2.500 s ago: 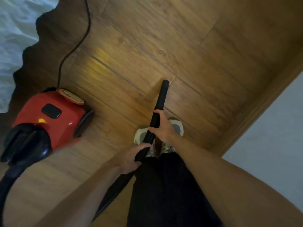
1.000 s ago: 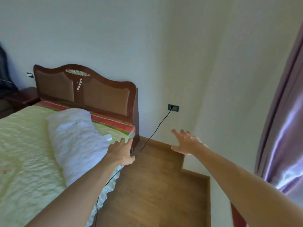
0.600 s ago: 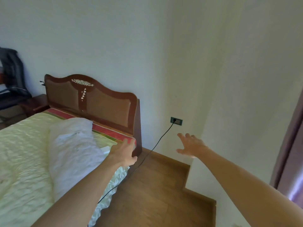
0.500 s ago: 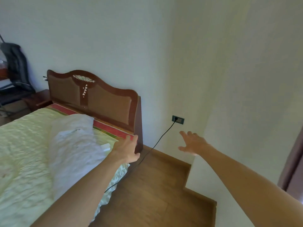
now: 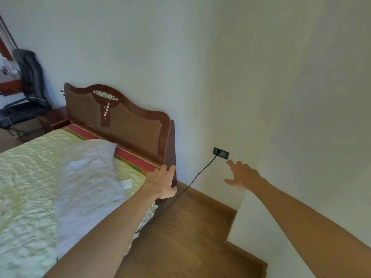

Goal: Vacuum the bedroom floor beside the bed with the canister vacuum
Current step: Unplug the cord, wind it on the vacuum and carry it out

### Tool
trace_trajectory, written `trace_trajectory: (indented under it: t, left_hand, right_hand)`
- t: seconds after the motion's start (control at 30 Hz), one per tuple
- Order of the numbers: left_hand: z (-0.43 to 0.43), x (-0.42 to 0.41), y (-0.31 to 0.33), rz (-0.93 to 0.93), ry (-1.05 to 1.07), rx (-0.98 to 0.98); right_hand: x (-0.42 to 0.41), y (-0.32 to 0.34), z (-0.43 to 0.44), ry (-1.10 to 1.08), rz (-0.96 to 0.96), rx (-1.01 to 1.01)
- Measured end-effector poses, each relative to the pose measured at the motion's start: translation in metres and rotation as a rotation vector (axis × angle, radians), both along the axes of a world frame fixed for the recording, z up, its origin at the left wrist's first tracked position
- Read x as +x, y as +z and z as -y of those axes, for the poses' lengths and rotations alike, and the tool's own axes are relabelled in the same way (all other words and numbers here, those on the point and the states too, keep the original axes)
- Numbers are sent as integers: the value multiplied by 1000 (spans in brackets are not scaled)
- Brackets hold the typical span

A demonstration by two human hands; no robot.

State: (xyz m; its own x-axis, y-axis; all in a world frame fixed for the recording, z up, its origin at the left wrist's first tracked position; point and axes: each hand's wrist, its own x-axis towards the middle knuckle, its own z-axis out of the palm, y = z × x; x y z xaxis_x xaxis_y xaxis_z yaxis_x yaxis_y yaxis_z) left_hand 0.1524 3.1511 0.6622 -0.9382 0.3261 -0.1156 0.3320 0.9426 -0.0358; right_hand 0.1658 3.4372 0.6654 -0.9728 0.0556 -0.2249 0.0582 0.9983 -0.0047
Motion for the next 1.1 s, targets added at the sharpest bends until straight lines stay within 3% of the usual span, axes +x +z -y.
trace_trajectory:
  t: [0.27, 0.6, 1.1]
  left_hand:
    - [-19, -60, -11, 63, -11, -19]
    - [-47, -205, -31, 115, -118, 15]
    - [-103, -356, -79, 193, -290, -53]
  right_hand:
    - [-43, -4, -23, -9, 21, 8]
    - [-155, -23, -46, -137, 82, 22]
    - [-275, -86, -77, -260, 135, -56]
